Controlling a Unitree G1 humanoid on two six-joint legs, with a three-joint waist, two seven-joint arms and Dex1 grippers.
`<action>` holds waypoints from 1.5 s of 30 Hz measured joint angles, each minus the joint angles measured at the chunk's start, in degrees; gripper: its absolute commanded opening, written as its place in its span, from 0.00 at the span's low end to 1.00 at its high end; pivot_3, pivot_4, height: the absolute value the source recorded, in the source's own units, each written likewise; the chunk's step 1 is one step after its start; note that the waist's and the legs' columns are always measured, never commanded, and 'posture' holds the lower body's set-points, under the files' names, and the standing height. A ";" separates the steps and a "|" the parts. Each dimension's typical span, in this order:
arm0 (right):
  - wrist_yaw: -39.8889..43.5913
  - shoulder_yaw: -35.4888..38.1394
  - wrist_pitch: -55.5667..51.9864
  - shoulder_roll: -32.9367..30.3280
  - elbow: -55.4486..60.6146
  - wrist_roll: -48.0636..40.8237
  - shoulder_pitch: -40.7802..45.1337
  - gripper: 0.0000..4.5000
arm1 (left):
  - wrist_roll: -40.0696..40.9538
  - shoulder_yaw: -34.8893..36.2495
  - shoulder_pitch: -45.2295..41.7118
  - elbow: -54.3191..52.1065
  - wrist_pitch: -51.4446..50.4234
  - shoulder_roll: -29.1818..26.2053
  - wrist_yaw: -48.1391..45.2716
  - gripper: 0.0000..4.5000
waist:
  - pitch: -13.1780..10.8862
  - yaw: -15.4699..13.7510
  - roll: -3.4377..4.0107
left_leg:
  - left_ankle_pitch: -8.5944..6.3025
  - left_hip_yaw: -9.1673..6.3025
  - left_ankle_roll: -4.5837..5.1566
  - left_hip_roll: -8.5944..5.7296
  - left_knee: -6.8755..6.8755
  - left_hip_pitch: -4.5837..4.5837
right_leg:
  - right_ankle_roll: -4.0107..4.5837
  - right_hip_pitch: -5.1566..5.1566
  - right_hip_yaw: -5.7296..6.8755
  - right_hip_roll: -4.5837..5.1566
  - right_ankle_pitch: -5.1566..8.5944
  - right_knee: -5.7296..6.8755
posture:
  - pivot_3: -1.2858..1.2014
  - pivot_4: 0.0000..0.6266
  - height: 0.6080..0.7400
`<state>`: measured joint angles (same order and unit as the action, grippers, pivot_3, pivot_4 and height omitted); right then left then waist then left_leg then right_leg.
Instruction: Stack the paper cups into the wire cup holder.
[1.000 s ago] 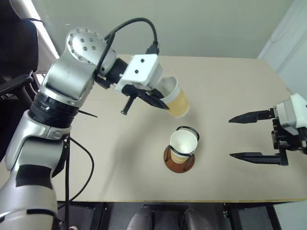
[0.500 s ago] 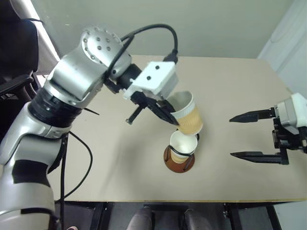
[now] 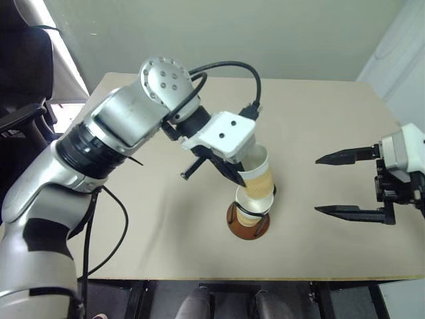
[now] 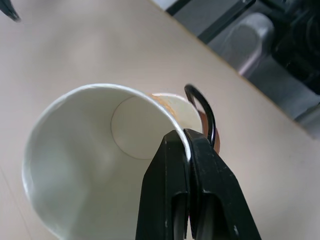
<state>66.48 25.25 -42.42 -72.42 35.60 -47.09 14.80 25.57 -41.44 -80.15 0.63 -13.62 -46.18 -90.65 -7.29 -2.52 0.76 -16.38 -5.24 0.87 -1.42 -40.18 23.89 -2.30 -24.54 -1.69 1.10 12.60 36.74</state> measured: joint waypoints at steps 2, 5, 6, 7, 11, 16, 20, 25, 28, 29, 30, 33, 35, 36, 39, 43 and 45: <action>-0.15 -0.14 -0.28 0.00 0.07 -0.03 0.25 0.98 | -0.12 -0.15 0.01 0.01 0.20 -0.06 0.00 0.00 | 0.00 0.00 0.00 | 0.00 0.00 0.00 0.00 0.01 0.00 | 0.00 0.00 0.00 0.00 0.00 0.00 | 0.52 0.24 1.00; -0.24 -0.52 -0.50 -0.04 0.11 -0.05 0.60 0.98 | 0.37 -0.16 0.10 -0.39 0.21 -0.54 0.00 0.00 | 0.00 0.00 0.00 | 0.00 0.00 0.00 0.00 0.01 0.00 | 0.00 0.00 0.00 0.00 0.00 0.00 | 0.52 0.24 1.00; -0.26 -0.59 -0.52 -0.04 0.11 -0.06 0.76 0.98 | 0.54 -0.20 0.17 -0.73 0.21 -0.88 0.00 0.00 | 0.00 0.00 0.00 | 0.00 0.00 0.00 0.00 0.01 0.00 | 0.00 0.00 0.00 0.00 0.00 0.00 | 0.52 0.24 1.00; -0.27 -0.61 -0.52 -0.04 0.12 -0.05 0.92 0.98 | 0.66 -0.25 0.20 -0.85 0.21 -1.06 0.00 0.00 | 0.00 0.00 0.00 | 0.00 0.00 0.00 0.00 0.01 0.00 | 0.00 0.00 0.00 0.00 0.00 0.00 | 0.52 0.24 1.00; -0.43 -1.08 -0.61 -0.04 0.14 -0.07 1.53 0.98 | 1.80 -1.38 0.55 -1.95 0.21 -2.23 0.00 0.00 | 0.00 -0.03 0.00 | 0.00 -0.01 0.00 0.00 0.01 0.00 | 0.00 0.00 0.00 0.00 0.00 0.00 | 0.52 0.24 1.00; -0.74 -1.38 -0.73 -0.04 0.21 -0.10 1.62 0.98 | 2.22 -2.07 0.54 -2.30 0.21 -2.31 0.00 0.00 | 0.00 -0.06 0.00 | 0.00 0.00 0.00 0.00 0.01 0.00 | 0.00 0.00 0.00 0.00 0.00 -0.01 | 0.52 0.24 1.00; -0.77 -1.38 -0.95 -0.04 0.34 -0.10 1.61 0.98 | 2.32 -2.80 0.54 -2.64 0.64 -2.45 0.00 0.00 | 0.00 -0.06 0.00 | 0.00 0.00 0.00 0.00 0.01 0.00 | 0.00 0.00 0.00 0.00 0.00 -0.01 | 0.52 0.24 1.00; -0.78 -1.37 -1.24 -0.03 0.72 -0.11 1.37 0.98 | 0.25 -3.23 0.56 -2.54 2.63 -2.08 0.00 0.21 | 0.00 -0.06 0.00 | 0.00 0.00 0.00 0.00 0.01 0.00 | 0.00 0.00 0.00 0.00 0.00 -0.01 | 0.52 0.24 1.00; -0.77 -1.36 -1.40 -0.03 0.73 -0.11 1.13 0.98 | 0.01 -3.23 0.57 -2.54 3.20 -2.04 0.00 0.44 | 0.00 -0.04 0.00 | 0.00 -0.01 0.00 0.00 0.02 0.00 | 0.00 0.00 0.00 0.00 0.00 -0.01 | 0.52 0.24 1.00; -0.77 -1.34 -1.41 -0.03 0.74 -0.10 0.98 0.98 | -0.05 -3.23 0.58 -2.56 3.28 -2.05 0.00 0.50 | 0.00 -0.05 0.00 | 0.00 -0.01 0.00 0.00 0.02 0.00 | 0.00 0.00 0.00 0.00 0.00 -0.01 | 0.52 0.24 1.00; -0.76 -1.34 -1.41 -0.03 0.75 -0.09 0.80 0.98 | -0.07 -3.22 0.58 -2.56 3.30 -2.05 0.00 0.59 | 0.00 -0.05 0.00 | 0.00 -0.01 0.00 0.00 0.01 0.00 | 0.00 0.00 0.00 0.00 0.00 -0.01 | 0.52 0.24 1.00; -0.75 -1.34 -1.41 -0.02 0.75 -0.08 0.32 0.98 | -0.10 -3.19 0.65 -2.58 3.30 -2.04 0.00 0.83 | 0.00 -0.05 0.00 | 0.00 0.00 0.00 0.00 0.02 0.00 | 0.00 0.00 0.00 0.00 0.00 -0.01 | 0.52 0.24 1.00; -0.74 -1.34 -1.39 -0.02 0.74 -0.06 0.27 0.98 | -0.35 -3.00 0.79 -2.56 3.30 -1.92 0.00 0.97 | 0.00 -0.05 0.00 | 0.00 -0.01 0.00 0.00 0.02 0.00 | 0.00 0.00 0.00 0.00 0.00 0.00 | 0.52 0.24 1.00; -0.74 -1.34 -1.38 -0.02 0.72 -0.05 0.25 0.98 | -0.51 -2.64 0.96 -2.56 3.30 -1.78 -0.01 0.99 | 0.00 -0.05 0.00 | 0.00 0.00 0.00 0.00 0.02 0.00 | 0.00 0.00 0.00 0.00 0.00 0.00 | 0.52 0.24 1.00; -0.74 -1.33 -1.29 0.01 0.68 -0.02 0.19 0.98 | -0.97 0.77 1.93 -1.49 2.24 0.75 -0.01 0.99 | 0.00 -0.14 0.00 | 0.00 -0.01 0.00 0.00 0.00 0.01 | 0.00 0.02 0.01 0.01 0.00 -0.01 | 0.52 0.24 1.00; -0.77 -1.34 -1.08 0.24 0.57 0.07 -0.23 0.98 | -2.64 5.82 4.43 1.79 0.96 2.78 0.13 0.99 | 0.00 0.06 0.01 | 0.00 0.01 0.00 0.01 0.03 -0.05 | 0.00 0.03 0.00 0.00 0.00 0.03 | 0.52 0.24 1.00; -1.34 -1.38 -1.08 0.71 0.26 0.14 -0.30 0.98 | -3.51 8.27 6.62 2.98 -0.16 2.66 0.75 0.99 | 0.00 0.18 0.01 | 0.01 0.01 -0.01 0.01 0.05 -0.06 | 0.00 0.03 0.00 0.00 0.00 0.04 | 0.52 0.24 1.00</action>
<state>65.14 23.87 -43.51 -71.72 35.85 -46.95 14.50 22.05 -33.17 -73.53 3.61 -13.78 -43.52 -89.90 -7.28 -2.34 0.77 -16.37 -5.23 0.86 -1.41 -40.13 23.82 -2.30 -24.52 -1.69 1.10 12.60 36.78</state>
